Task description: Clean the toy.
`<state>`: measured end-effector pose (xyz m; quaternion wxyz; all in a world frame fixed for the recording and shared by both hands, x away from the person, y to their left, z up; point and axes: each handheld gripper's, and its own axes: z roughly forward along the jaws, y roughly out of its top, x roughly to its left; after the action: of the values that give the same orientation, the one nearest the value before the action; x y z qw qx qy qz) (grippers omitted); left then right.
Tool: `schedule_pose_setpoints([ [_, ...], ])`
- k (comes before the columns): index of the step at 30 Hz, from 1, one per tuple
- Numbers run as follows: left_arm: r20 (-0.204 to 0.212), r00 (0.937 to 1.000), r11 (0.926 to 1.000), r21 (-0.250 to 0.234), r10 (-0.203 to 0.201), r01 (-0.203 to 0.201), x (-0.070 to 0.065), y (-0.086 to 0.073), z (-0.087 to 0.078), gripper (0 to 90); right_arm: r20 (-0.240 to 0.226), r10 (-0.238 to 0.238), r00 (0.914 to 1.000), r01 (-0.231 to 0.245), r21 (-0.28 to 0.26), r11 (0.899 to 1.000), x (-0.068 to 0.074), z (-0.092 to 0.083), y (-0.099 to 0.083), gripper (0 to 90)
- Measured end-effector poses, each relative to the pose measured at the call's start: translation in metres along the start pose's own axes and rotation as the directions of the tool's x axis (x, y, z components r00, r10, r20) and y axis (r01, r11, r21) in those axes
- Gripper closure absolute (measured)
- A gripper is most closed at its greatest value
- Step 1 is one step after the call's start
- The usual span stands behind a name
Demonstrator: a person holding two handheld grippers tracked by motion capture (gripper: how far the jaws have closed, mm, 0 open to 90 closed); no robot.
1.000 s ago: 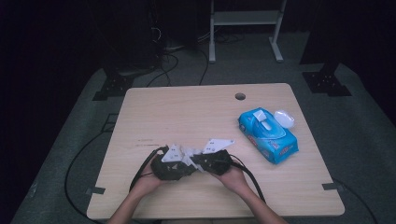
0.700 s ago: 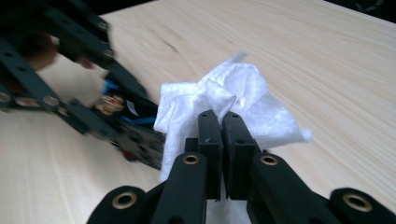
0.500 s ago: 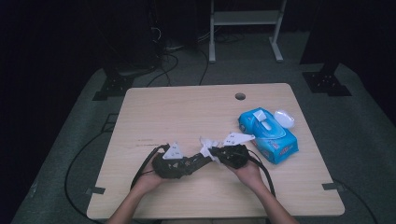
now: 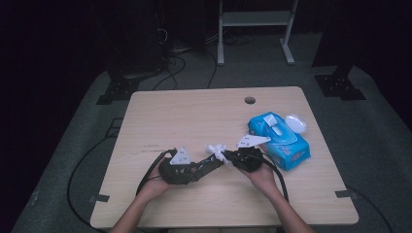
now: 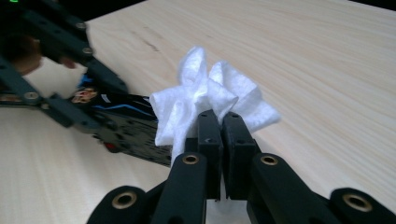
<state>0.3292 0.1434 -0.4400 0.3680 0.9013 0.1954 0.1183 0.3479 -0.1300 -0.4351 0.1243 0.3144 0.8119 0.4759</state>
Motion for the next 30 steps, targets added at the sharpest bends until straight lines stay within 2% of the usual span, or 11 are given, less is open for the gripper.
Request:
schedule_pose_setpoints([
  [4,0.006,1.0,1.0,-0.006,-0.001,0.001,0.0,0.003,0.004,58.8,0.023,0.013,0.9997,-0.013,0.002,1.0,-0.005,-0.002,0.001,86.6],
  [5,0.01,0.9999,1.0,-0.004,0.003,-0.003,0.001,0.005,0.005,58.9,0.036,0.015,0.9993,-0.014,-0.021,1.0,-0.005,-0.004,0.003,86.6],
  [10,0.009,0.9998,0.9999,0.001,0.015,-0.015,0.001,0.006,0.006,58.9,0.031,-0.001,0.9995,0.002,-0.033,0.999,-0.001,-0.003,0.009,86.6],
  [12,0.008,0.9999,0.9999,0.0,0.014,-0.014,0.001,0.005,0.005,58.9,0.045,0.006,0.999,-0.004,-0.038,0.999,-0.004,-0.004,0.009,86.6],
  [16,0.012,0.9999,0.9999,-0.001,0.011,-0.011,0.002,0.003,0.003,58.9,0.061,0.051,0.9968,-0.046,-0.078,0.996,-0.014,-0.015,0.008,86.7],
  [22,0.01,0.9999,0.9999,-0.004,0.01,-0.01,0.003,0.003,0.003,58.9,0.063,0.057,0.9963,-0.05,-0.107,0.993,-0.015,-0.025,0.011,86.7],
  [25,0.011,0.9999,0.9999,-0.004,0.011,-0.011,0.004,0.003,0.003,58.9,0.056,0.048,0.9973,-0.044,-0.071,0.996,-0.014,-0.018,0.008,86.6],
  [28,0.014,0.9998,0.9999,-0.002,0.015,-0.015,0.005,0.003,0.003,58.9,0.018,0.044,0.9989,-0.043,-0.025,0.999,-0.013,-0.006,0.001,86.5],
  [30,0.013,0.9998,0.9999,-0.003,0.015,-0.015,0.004,0.003,0.003,58.9,0.003,0.062,0.9981,-0.062,-0.009,0.998,-0.013,0.0,-0.004,86.6],
])
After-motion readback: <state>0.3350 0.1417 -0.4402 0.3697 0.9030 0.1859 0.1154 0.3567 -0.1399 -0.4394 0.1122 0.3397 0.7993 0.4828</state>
